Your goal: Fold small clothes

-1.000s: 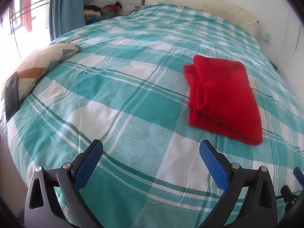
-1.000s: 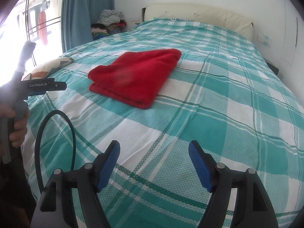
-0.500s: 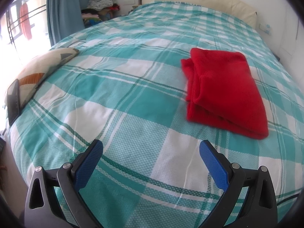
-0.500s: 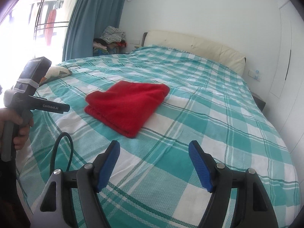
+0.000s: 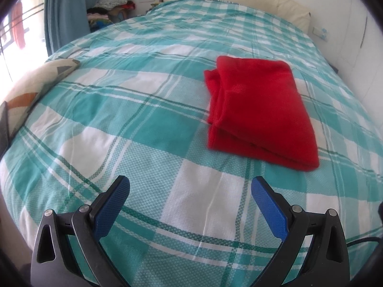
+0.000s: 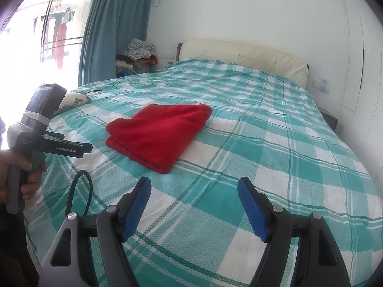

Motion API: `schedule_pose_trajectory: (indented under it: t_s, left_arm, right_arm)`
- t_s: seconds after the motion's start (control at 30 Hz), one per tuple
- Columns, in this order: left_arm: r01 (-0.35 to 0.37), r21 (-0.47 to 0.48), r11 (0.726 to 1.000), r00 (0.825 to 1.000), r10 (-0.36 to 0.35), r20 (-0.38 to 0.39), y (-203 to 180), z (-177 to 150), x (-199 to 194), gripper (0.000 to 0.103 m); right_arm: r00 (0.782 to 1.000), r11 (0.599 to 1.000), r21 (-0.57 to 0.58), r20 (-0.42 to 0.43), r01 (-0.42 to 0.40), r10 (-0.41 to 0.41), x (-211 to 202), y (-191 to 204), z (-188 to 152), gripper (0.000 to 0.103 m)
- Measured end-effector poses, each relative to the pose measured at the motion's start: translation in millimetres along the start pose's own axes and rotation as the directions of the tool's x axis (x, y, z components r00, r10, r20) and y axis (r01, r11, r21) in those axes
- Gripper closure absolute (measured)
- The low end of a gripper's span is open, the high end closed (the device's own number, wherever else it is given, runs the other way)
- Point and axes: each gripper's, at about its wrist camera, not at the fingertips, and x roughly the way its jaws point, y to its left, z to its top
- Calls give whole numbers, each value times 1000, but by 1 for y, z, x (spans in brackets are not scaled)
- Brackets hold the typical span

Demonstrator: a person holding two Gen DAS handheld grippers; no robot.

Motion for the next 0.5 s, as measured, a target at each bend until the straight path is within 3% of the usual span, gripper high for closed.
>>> schedule_pose_trajectory:
  t_s: [0.07,0.17,0.2,0.33,0.5]
  left_arm:
    - [135,-58,989,989,-138,-57,6,21,10,1]
    - [258,-129,958,957,-272,-103,9,59,37,1]
    - [267,-130,955,951,-283,-121,8,72,49,1]
    - [228,-139,964,957,-248,-148,12,103,97,1]
    - [258,-119,959,944,-277,-178,11,116,134,1]
  right_arm:
    - [999,1000,-3,-10,-30,30,10,0,7,29]
    - [994,994,47,-34,-102,103,37,-7,22,29]
    - [989,987,81,-44,-135,139,50,-11,28,29]
    - [954,931,262,-93,-254,286,125,-30,52,29]
    - [884,796,519,-148,-312,443,233,-50,56,29]
